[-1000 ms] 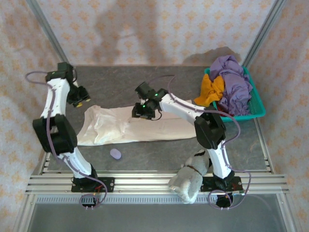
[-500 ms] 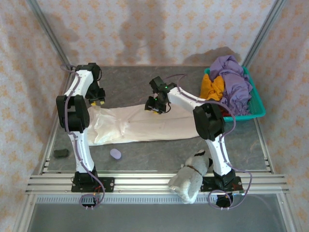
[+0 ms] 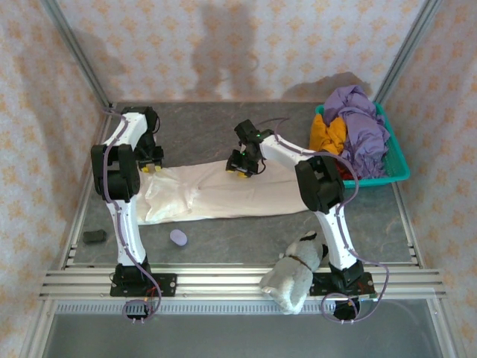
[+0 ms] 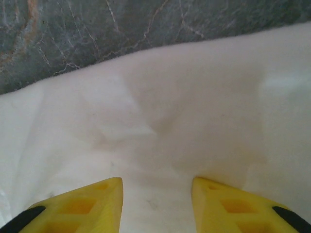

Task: Fold and stack the t-shirts

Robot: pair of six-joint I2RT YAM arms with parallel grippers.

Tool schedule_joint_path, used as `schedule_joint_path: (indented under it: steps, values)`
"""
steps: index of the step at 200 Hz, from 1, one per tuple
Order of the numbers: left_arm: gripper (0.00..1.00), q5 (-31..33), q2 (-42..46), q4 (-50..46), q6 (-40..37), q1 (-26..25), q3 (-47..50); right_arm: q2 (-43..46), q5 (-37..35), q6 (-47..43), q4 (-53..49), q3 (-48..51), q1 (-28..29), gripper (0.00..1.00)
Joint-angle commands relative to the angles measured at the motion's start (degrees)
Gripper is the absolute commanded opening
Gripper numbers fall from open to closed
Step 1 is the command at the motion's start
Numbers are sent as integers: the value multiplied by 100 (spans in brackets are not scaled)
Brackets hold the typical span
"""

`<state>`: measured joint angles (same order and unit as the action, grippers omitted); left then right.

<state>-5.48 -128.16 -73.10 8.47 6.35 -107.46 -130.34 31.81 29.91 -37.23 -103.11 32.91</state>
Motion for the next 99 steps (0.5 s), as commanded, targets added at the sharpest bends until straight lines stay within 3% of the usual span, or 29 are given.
schedule_joint_path:
  steps: [1,44,65,99]
  values:
    - [27,154,-25,-70,-91,-18,57,-172,0,-87,5,-115,-56,42]
    - [1,308,169,-20,29,156,14,-202,38,-44,103,54,-108,42]
    - [0,-20,362,146,142,435,89,-198,61,36,231,255,-168,42]
    - [0,-1403,703,802,524,1260,718,-132,71,76,300,483,-236,42]
